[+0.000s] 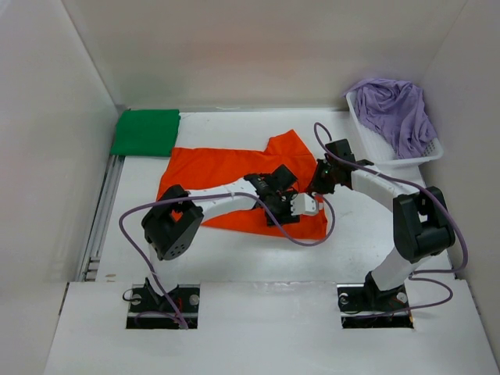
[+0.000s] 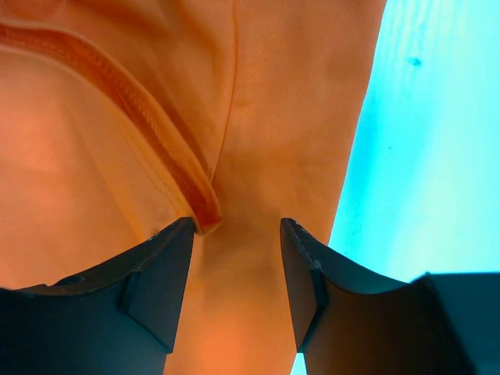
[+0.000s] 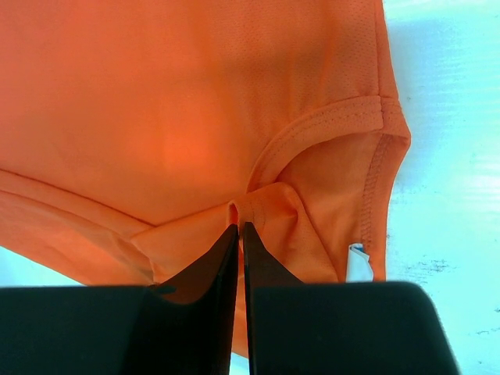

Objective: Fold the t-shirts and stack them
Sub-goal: Fold the flattened tshirt in 1/3 of the way

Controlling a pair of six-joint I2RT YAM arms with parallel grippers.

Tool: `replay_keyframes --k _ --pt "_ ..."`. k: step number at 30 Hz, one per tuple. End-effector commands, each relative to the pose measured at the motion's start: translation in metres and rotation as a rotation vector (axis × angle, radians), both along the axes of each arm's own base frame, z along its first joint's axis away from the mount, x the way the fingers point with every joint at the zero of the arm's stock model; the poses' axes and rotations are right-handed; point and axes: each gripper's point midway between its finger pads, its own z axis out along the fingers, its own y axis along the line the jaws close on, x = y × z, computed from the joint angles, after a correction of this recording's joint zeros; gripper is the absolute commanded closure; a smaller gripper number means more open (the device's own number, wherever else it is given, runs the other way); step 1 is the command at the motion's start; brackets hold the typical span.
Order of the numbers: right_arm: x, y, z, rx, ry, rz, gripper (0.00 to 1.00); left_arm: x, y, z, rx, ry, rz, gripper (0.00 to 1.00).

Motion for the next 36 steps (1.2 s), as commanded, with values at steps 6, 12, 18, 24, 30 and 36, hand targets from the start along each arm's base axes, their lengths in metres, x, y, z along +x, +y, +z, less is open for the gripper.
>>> replay_keyframes --k 6,12,18,24,30,36 --pt "0.009 0.004 0.006 0.015 -0.019 0.003 0.90 0.026 -0.004 0.005 -0.016 -0.037 0.053 0.69" --pt "0.008 0.003 0.004 0.014 -0.016 0.003 0.90 0.030 -0.009 0.002 -0.023 -0.020 0.079 0.84" --pt "0.008 0.001 0.006 0.015 -0.020 -0.002 0.90 0.036 -0.007 0.007 -0.044 -0.015 0.116 0.98" --pt "0.013 0.003 0.008 0.021 -0.025 -0.008 0.90 0.073 0.009 0.022 -0.106 0.001 0.284 1.00" --pt "0.025 0.004 0.005 0.026 -0.014 -0.026 0.90 0.091 0.024 0.016 -0.120 0.054 0.407 0.98" --pt "0.045 0.003 0.009 0.049 -0.038 -0.067 0.77 0.106 0.033 0.005 -0.092 0.071 0.502 0.81"
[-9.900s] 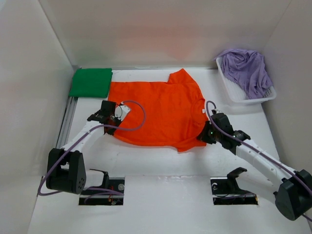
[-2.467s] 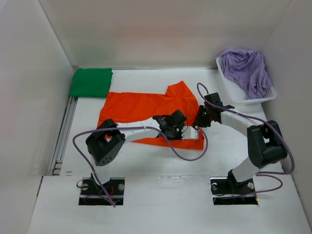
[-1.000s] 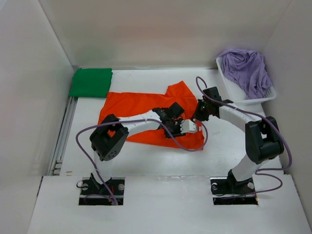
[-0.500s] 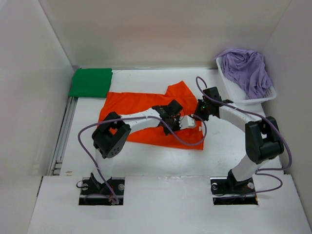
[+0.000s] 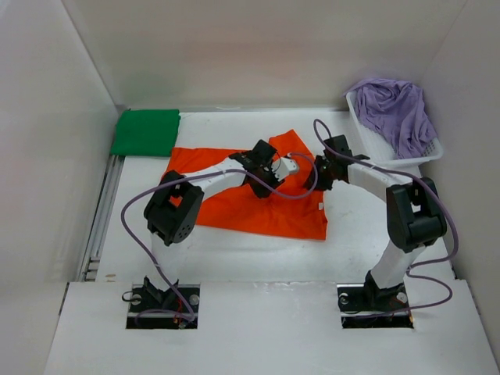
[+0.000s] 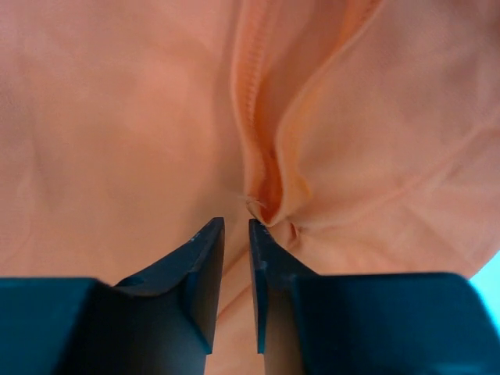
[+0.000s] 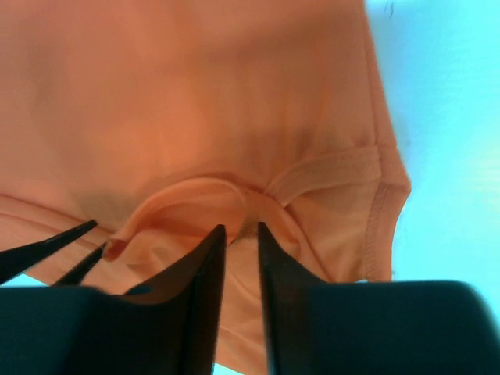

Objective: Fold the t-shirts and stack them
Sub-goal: Fold the flattened tshirt in 1/3 of the way

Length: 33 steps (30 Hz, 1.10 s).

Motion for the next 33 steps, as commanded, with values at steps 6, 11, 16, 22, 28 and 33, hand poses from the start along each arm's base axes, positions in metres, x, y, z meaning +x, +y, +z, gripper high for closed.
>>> replay_keyframes --k 6,11,16,22,28,33 --pt "0.053 -0.007 0.053 0.070 -0.188 -0.090 0.61 0.029 0.007 0.019 0.001 -0.071 0.102 0.72" --pt "0.056 -0.014 0.083 0.053 -0.270 -0.101 0.59 0.033 0.035 0.048 0.010 -0.117 0.130 0.58" --pt "0.010 -0.045 0.081 -0.068 -0.249 -0.151 0.44 0.013 0.104 0.069 0.090 -0.131 0.155 0.44" --pt "-0.076 -0.056 0.038 -0.119 -0.110 -0.136 0.37 -0.036 0.233 0.047 0.314 -0.100 0.232 0.36" --pt "-0.113 -0.049 0.014 -0.090 -0.018 -0.110 0.38 -0.059 0.333 0.017 0.383 -0.006 0.510 0.37" --pt "-0.133 -0.033 0.000 -0.064 0.041 -0.062 0.38 -0.050 0.370 0.003 0.355 0.034 0.705 0.37"
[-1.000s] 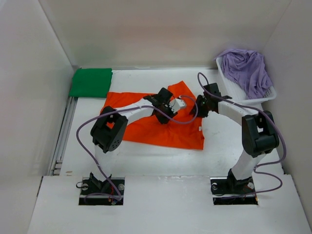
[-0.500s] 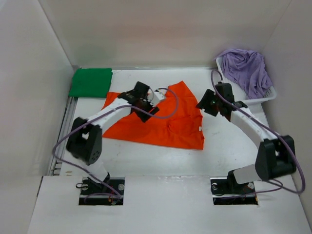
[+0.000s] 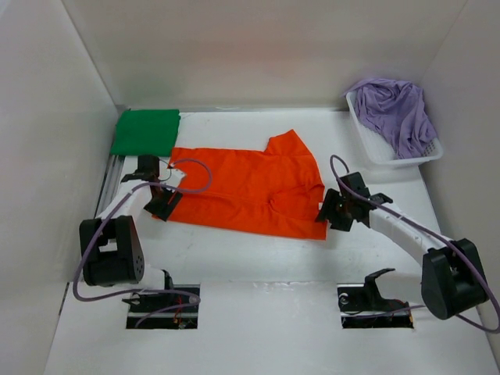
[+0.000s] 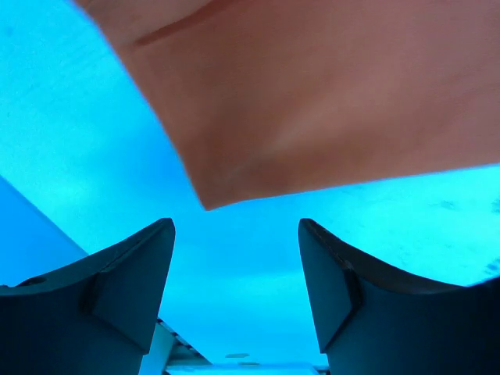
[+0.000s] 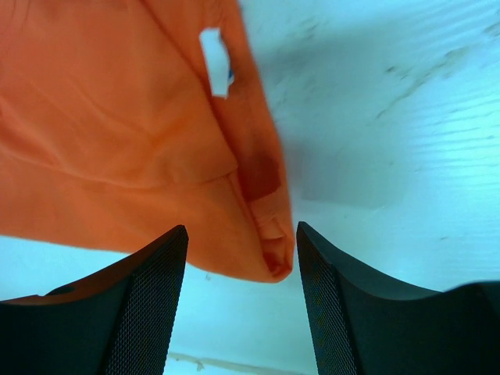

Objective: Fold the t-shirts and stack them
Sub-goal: Fold the flattened tshirt in 1/3 of the way

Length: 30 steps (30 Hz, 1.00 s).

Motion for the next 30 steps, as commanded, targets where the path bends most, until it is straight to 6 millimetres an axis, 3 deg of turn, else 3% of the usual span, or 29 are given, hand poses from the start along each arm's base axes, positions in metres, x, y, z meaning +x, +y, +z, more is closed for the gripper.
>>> replay_keyframes --k 1,6,11,13,15,19,21,26,30 --pt "-0.006 0.017 0.001 0.049 0.008 0.026 0.38 0.018 0.015 -0.004 -0.016 -0.049 0.087 0.37" --pt "-0.009 0.025 -0.013 0.043 0.058 0.055 0.38 0.033 0.027 -0.022 -0.035 -0.036 0.167 0.38" --pt "-0.018 0.021 -0.024 0.031 0.086 0.054 0.38 0.045 0.022 -0.026 -0.069 -0.019 0.189 0.39" --pt "-0.022 0.020 -0.028 0.031 0.096 0.055 0.41 0.044 0.019 -0.028 -0.085 -0.005 0.195 0.45" --pt "-0.023 0.022 -0.030 0.042 0.099 0.059 0.49 0.041 0.011 -0.030 -0.119 0.016 0.191 0.59" --pt "-0.025 0.023 -0.030 0.050 0.107 0.064 0.84 0.028 -0.003 -0.032 -0.197 0.064 0.205 0.90" --pt "-0.027 0.023 -0.025 0.055 0.097 0.058 0.93 0.018 -0.003 -0.027 -0.224 0.075 0.225 0.97" --pt "-0.045 0.014 -0.015 0.052 0.098 0.045 0.97 -0.014 0.009 -0.008 -0.238 0.080 0.263 1.00" --pt "-0.055 0.020 -0.003 0.069 0.119 0.047 0.96 -0.043 0.008 0.009 -0.218 0.103 0.240 1.00"
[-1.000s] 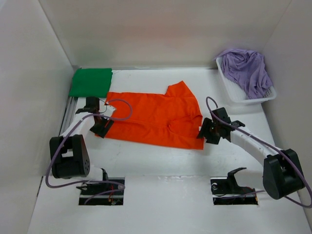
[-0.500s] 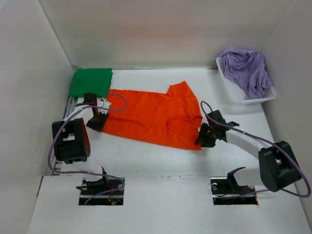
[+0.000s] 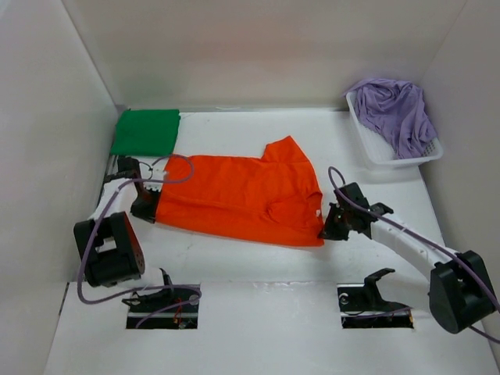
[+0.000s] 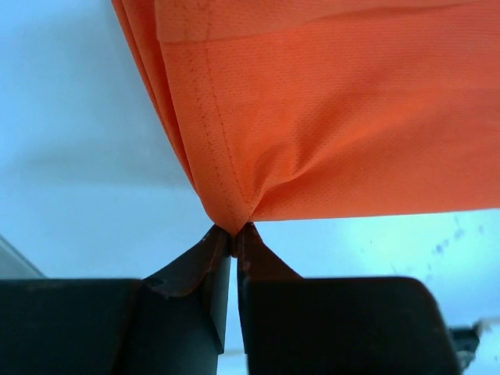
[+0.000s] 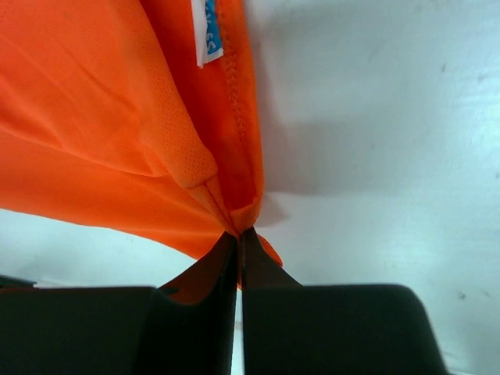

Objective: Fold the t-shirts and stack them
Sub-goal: Fold the flattened tshirt in 1/3 of the way

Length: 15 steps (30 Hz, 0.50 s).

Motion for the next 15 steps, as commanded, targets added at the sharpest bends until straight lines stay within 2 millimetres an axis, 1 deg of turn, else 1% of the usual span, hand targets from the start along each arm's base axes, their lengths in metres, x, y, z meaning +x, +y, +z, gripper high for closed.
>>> replay_keyframes --k 1,4,8,12,14,15 --pt "-0.017 -0.001 0.006 -0.008 0.061 -0.002 0.96 -0.032 -0.008 0.020 -0.006 0.022 -0.045 1.00" --pt "-0.026 -0.002 0.011 -0.014 0.086 -0.002 0.94 -0.055 -0.011 0.023 0.026 0.071 -0.075 0.98" --pt "-0.046 -0.007 0.012 -0.025 0.123 -0.013 0.91 -0.090 -0.009 0.016 0.063 0.168 -0.095 0.94" --pt "-0.059 -0.011 0.018 -0.029 0.123 -0.032 0.89 -0.107 0.002 0.015 0.094 0.199 -0.073 0.91" --pt "-0.060 -0.016 0.022 -0.045 0.116 -0.041 0.88 -0.119 0.000 0.013 0.083 0.241 -0.082 0.89" --pt "-0.062 -0.018 0.023 -0.058 0.118 -0.043 0.87 -0.120 0.000 0.013 0.083 0.245 -0.082 0.87"
